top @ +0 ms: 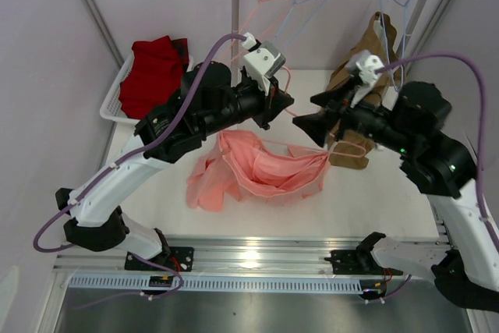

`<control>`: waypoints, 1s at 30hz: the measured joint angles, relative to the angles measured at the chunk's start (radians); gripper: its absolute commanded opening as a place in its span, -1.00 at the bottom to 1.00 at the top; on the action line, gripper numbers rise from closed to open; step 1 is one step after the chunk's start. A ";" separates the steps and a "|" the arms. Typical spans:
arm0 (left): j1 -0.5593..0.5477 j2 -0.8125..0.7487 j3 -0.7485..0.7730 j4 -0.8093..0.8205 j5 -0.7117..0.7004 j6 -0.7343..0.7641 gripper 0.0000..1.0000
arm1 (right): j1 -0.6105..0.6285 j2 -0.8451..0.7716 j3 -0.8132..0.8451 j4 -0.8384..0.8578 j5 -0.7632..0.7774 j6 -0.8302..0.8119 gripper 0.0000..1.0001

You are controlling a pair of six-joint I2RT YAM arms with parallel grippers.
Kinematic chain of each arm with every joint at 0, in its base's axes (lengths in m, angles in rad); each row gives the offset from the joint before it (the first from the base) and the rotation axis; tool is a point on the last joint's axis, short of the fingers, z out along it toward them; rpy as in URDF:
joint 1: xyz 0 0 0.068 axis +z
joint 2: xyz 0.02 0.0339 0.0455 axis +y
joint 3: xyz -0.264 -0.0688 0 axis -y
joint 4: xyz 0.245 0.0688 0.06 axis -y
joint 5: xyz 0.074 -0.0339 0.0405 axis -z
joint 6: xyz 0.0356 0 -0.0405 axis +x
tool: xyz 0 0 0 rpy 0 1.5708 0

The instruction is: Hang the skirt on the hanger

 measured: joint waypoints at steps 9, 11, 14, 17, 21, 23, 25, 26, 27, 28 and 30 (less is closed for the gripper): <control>0.008 0.035 0.016 -0.008 0.093 -0.022 -1.00 | 0.000 0.143 -0.046 -0.005 -0.075 -0.080 0.33; 0.010 0.041 0.018 -0.008 0.100 -0.027 -1.00 | 0.000 0.135 -0.073 0.014 -0.081 -0.080 0.20; 0.015 0.051 0.018 -0.010 0.111 -0.031 -1.00 | 0.000 0.113 -0.113 0.044 -0.084 -0.076 0.18; 0.018 0.058 0.019 -0.006 0.118 -0.039 -1.00 | 0.000 0.080 -0.147 0.058 -0.085 -0.072 0.13; 0.023 0.060 0.019 0.004 0.122 -0.045 -1.00 | 0.000 0.050 -0.158 0.061 -0.092 -0.064 0.02; 0.026 0.060 0.019 0.011 0.125 -0.046 -1.00 | -0.005 0.037 -0.162 0.063 -0.101 -0.056 -0.02; 0.028 0.060 0.019 0.016 0.135 -0.047 -1.00 | -0.020 0.026 -0.167 0.065 -0.120 -0.049 -0.05; 0.028 0.060 0.019 0.019 0.140 -0.047 -1.00 | -0.032 0.022 -0.168 0.067 -0.138 -0.046 -0.06; 0.028 0.060 0.018 0.022 0.143 -0.047 -1.00 | -0.041 0.019 -0.169 0.067 -0.152 -0.042 -0.05; 0.028 0.060 0.018 0.024 0.144 -0.047 -1.00 | -0.047 0.019 -0.169 0.068 -0.163 -0.039 -0.06; 0.029 0.060 0.018 0.028 0.148 -0.048 -1.00 | -0.058 0.020 -0.169 0.067 -0.185 -0.033 -0.08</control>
